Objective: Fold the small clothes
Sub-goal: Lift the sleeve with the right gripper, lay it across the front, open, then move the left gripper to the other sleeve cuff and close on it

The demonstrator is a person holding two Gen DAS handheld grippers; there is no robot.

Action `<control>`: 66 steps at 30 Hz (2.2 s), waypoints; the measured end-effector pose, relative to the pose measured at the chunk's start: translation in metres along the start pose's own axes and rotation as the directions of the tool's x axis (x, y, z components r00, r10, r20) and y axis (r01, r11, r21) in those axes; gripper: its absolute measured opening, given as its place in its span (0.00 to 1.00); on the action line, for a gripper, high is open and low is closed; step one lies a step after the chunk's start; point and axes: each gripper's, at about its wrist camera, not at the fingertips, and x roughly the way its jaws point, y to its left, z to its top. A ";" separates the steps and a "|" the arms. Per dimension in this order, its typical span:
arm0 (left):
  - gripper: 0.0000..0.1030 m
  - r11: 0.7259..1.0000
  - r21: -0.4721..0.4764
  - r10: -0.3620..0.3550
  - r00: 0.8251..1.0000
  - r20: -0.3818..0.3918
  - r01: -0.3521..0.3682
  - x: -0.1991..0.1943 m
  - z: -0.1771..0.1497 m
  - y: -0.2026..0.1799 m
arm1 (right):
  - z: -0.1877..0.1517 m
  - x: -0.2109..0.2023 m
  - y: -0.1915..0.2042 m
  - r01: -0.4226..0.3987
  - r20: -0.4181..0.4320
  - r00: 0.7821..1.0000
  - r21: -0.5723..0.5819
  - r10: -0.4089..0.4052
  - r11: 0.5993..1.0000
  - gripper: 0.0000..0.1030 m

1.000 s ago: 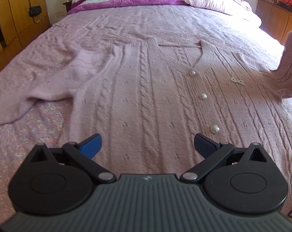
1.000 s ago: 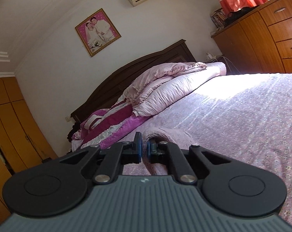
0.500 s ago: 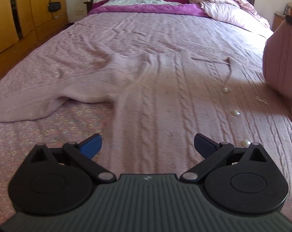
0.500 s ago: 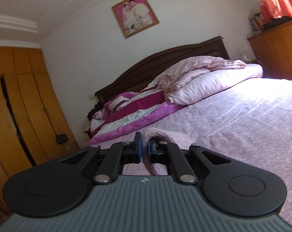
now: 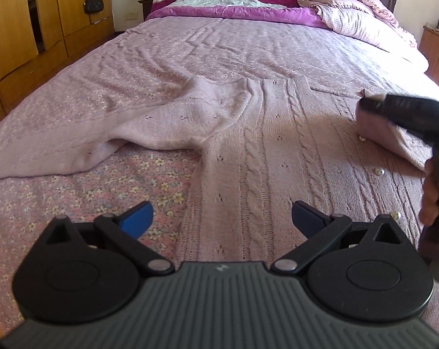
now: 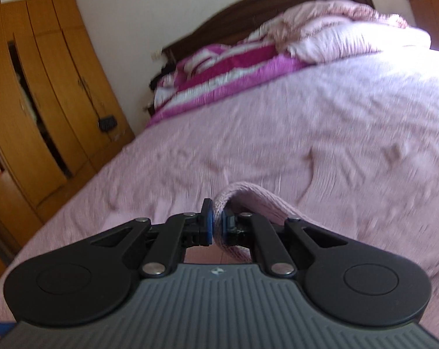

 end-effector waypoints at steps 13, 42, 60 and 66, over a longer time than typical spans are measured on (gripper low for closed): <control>1.00 1.000 0.026 -0.015 1.000 0.011 0.015 0.000 0.000 -0.008 | -0.024 0.008 -0.034 -0.102 -0.162 0.978 0.184 0.132 0.978 0.51; 0.97 0.860 0.503 -0.208 0.957 0.203 0.080 0.040 0.024 -0.156 | -0.029 -0.092 -0.118 0.301 0.017 0.953 -0.194 -0.304 0.934 0.79; 0.14 0.607 0.795 -0.287 0.936 0.202 0.014 0.082 -0.003 -0.221 | -0.042 -0.073 -0.132 0.270 -0.021 0.961 -0.129 -0.274 0.954 0.87; 0.09 0.740 0.671 -0.277 0.932 0.235 0.051 0.071 0.016 -0.202 | -0.043 -0.071 -0.133 0.265 -0.022 0.963 -0.128 -0.270 0.956 0.88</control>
